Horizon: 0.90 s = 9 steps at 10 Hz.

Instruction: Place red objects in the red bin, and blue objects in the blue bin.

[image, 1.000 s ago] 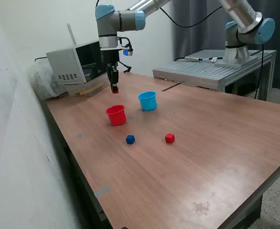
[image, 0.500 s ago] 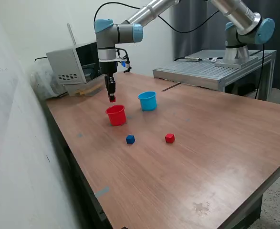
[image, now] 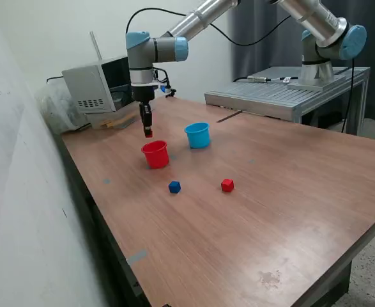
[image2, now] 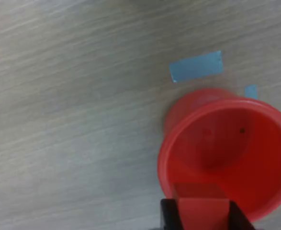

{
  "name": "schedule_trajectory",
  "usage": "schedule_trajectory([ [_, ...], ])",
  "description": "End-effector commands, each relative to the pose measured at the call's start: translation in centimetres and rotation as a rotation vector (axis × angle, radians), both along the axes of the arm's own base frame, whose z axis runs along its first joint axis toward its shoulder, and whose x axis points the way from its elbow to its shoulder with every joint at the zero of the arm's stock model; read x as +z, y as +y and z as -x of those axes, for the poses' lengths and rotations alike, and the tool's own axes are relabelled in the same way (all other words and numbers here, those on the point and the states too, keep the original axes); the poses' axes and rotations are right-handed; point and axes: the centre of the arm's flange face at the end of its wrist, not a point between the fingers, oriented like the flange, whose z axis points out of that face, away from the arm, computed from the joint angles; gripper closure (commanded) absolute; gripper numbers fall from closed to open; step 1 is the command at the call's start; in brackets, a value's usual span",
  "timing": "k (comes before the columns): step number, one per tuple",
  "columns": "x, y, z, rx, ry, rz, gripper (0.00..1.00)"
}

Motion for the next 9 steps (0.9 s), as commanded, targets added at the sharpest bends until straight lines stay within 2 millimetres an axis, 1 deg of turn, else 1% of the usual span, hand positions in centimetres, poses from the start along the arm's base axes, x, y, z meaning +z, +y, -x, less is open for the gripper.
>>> schedule_trajectory([
  [1,-0.1,-0.2,-0.1,0.001,-0.003,0.001,1.00],
  [3,-0.3,-0.3,0.0,0.003,0.001,0.000,1.00],
  [4,-0.8,-0.3,0.0,0.003,-0.003,0.003,0.00],
  [7,-0.5,-1.1,0.2,0.027,0.001,-0.001,0.00],
  [8,-0.2,-2.3,0.3,0.053,0.003,-0.005,0.00],
  [9,0.5,-4.5,0.5,0.091,0.006,-0.010,0.00],
])
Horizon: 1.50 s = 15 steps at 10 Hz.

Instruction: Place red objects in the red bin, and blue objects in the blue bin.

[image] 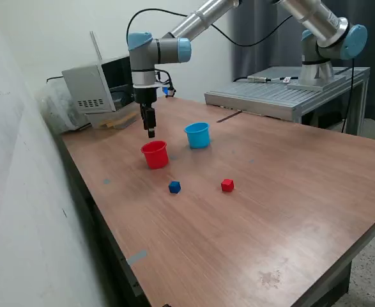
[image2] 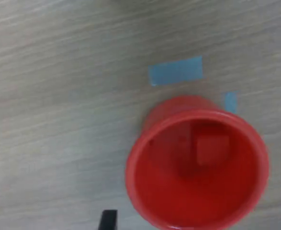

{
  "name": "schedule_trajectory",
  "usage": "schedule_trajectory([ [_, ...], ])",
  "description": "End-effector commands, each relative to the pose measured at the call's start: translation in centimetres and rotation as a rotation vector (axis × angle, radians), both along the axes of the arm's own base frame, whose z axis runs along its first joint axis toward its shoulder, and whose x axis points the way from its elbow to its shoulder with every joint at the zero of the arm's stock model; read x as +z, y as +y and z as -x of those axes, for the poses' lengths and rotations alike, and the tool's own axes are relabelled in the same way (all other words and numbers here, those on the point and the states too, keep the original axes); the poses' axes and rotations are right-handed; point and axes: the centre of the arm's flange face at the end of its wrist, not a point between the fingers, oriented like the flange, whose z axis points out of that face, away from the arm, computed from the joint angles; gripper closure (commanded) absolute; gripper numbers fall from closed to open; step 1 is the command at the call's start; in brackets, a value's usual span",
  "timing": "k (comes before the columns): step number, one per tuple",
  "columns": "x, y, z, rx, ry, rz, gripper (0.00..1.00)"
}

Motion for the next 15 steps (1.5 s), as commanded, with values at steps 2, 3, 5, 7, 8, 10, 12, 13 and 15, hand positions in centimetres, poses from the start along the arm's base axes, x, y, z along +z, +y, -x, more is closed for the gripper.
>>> schedule_trajectory([
  [2,3.2,-6.4,0.1,0.117,0.025,-0.016,0.00],
  [3,3.9,-8.6,-0.3,0.172,0.001,-0.015,0.00],
  [5,5.4,-15.3,-1.9,0.350,-0.048,-0.018,0.00],
  [7,5.0,-19.7,-3.1,0.489,-0.089,-0.026,0.00],
  [8,4.9,-21.2,-3.5,0.528,-0.092,-0.029,0.00],
  [10,5.1,-23.7,-4.0,0.596,-0.089,-0.028,0.00],
  [12,2.7,-23.9,-3.7,0.598,-0.113,-0.010,0.00],
  [13,0.6,-24.0,-3.4,0.599,-0.134,-0.002,0.00],
  [15,-2.1,-24.1,-3.1,0.600,-0.145,0.003,0.00],
])
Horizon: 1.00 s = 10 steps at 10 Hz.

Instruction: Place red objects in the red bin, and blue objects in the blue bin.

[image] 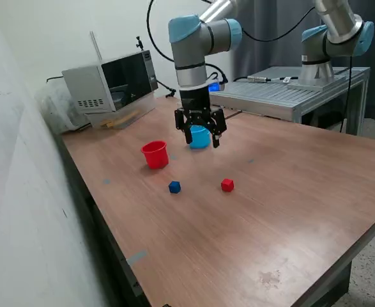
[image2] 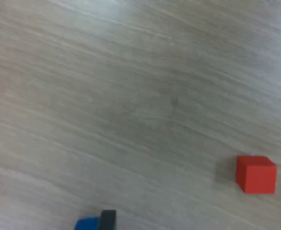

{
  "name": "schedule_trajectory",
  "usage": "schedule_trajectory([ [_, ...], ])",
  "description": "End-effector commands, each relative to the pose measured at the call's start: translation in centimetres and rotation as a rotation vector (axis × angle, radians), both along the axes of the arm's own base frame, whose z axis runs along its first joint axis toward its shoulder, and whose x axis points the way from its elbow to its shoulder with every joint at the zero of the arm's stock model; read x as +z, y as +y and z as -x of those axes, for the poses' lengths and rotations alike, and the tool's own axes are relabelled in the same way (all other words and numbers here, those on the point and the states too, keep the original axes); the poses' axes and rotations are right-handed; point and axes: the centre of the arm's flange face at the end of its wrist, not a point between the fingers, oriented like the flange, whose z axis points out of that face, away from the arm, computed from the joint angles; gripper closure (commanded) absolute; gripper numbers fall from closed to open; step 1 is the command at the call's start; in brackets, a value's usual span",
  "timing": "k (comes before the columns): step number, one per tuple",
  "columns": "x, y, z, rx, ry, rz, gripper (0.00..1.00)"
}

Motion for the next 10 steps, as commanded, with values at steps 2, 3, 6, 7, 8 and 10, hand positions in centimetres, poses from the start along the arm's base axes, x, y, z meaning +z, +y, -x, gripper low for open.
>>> schedule_trajectory([
  [2,-3.3,-0.3,0.8,-0.011,-0.004,0.005,0.00],
  [3,-4.6,-2.1,0.5,-0.005,-0.012,0.010,0.00],
  [6,-5.9,-4.8,0.1,-0.025,-0.012,0.014,0.00],
  [7,-6.0,-5.6,-0.1,-0.030,-0.012,0.013,0.00],
  [8,-5.9,-5.6,0.1,-0.034,-0.008,0.013,0.00],
  [10,-6.9,-5.6,0.2,-0.036,-0.011,0.012,0.00],
])
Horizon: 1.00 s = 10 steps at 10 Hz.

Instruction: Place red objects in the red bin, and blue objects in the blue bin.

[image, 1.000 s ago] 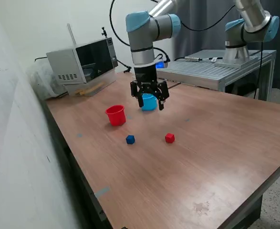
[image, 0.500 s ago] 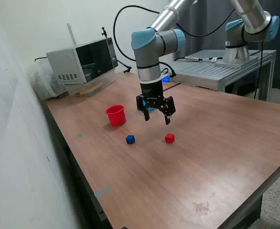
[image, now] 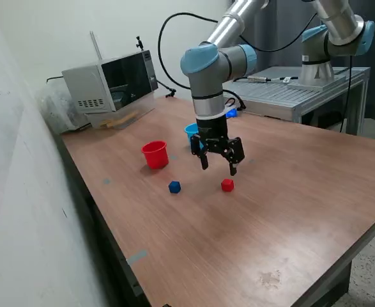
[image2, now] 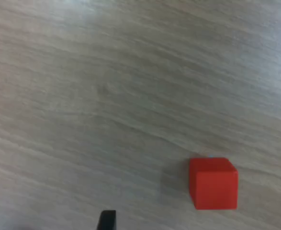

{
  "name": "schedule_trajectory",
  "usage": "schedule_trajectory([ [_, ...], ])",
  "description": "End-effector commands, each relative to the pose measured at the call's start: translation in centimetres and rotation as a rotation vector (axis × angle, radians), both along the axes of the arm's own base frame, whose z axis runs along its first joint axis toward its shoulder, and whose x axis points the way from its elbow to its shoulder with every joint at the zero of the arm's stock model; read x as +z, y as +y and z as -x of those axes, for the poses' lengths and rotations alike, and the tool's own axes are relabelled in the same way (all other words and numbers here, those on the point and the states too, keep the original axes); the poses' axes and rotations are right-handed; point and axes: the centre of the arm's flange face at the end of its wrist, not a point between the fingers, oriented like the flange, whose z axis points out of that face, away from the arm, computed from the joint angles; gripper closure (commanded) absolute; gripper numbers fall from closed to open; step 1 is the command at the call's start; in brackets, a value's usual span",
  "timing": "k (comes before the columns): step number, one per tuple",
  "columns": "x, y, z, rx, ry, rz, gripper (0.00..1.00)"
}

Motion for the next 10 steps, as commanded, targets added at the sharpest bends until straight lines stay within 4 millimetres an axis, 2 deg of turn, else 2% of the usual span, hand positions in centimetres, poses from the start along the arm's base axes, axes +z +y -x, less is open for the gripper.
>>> schedule_trajectory([
  [1,-1.1,-0.1,0.1,-0.003,-0.003,-0.001,0.00],
  [4,-3.2,-0.1,0.1,-0.007,-0.019,-0.008,0.00],
  [8,-3.7,-0.1,-0.2,-0.006,-0.028,-0.012,0.00],
  [9,-3.7,-0.5,-0.3,-0.003,-0.029,-0.013,0.00],
  [10,-3.8,-2.8,-0.9,0.029,-0.029,-0.018,0.00],
])
